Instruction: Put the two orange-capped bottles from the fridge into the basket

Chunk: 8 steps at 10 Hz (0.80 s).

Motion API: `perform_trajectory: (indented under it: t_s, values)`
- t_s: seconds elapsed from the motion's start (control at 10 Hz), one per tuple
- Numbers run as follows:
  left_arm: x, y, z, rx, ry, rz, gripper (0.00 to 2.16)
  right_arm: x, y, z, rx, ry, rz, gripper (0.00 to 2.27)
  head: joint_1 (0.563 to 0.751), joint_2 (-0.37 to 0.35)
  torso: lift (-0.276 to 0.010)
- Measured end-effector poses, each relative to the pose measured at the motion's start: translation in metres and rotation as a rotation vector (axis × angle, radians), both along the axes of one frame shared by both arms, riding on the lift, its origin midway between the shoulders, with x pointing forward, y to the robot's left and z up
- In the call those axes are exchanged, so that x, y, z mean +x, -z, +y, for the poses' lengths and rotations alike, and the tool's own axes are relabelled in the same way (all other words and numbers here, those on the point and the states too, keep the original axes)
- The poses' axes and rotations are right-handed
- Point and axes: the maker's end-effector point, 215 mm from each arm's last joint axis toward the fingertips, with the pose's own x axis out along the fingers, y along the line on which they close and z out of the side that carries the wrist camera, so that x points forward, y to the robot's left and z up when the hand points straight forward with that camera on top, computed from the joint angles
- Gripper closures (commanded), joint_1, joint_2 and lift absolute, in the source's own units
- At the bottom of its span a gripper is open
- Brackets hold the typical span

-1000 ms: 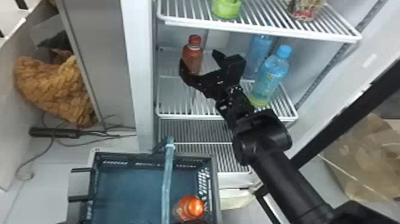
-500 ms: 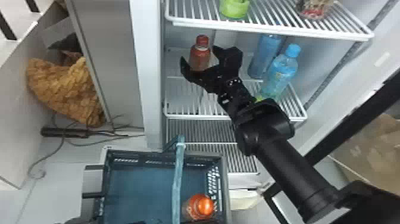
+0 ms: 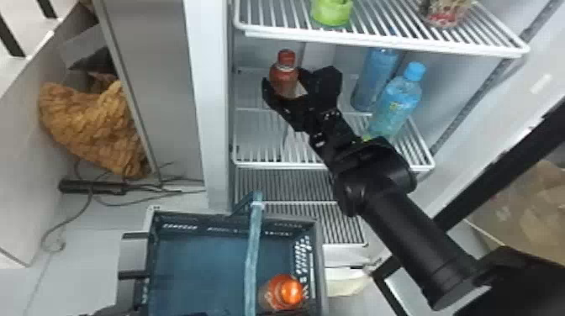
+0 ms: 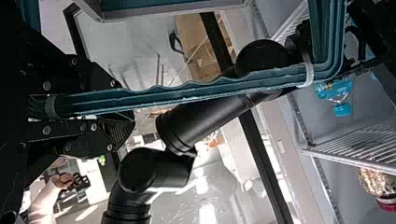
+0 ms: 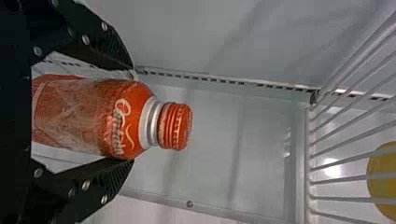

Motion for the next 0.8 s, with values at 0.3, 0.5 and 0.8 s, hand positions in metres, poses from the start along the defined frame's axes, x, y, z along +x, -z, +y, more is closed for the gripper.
perform_trajectory:
  t_s: [0.3,0.5,0.8]
  values:
    - [0.000,0.000,0.001,-0.002,-0.002,0.001,1.20,-0.006,-0.002,0.004,0.015,-0.007,-0.009,0.88,0.695,-0.162,-0.235]
    - [-0.001,0.001,0.003,-0.003,-0.006,0.005,1.20,-0.022,-0.008,0.008,0.044,-0.017,-0.043,0.88,0.695,-0.156,-0.235]
    - [-0.001,0.002,0.005,-0.003,-0.011,0.011,1.20,-0.058,-0.043,-0.024,0.093,0.045,-0.147,0.88,0.695,-0.197,-0.235]
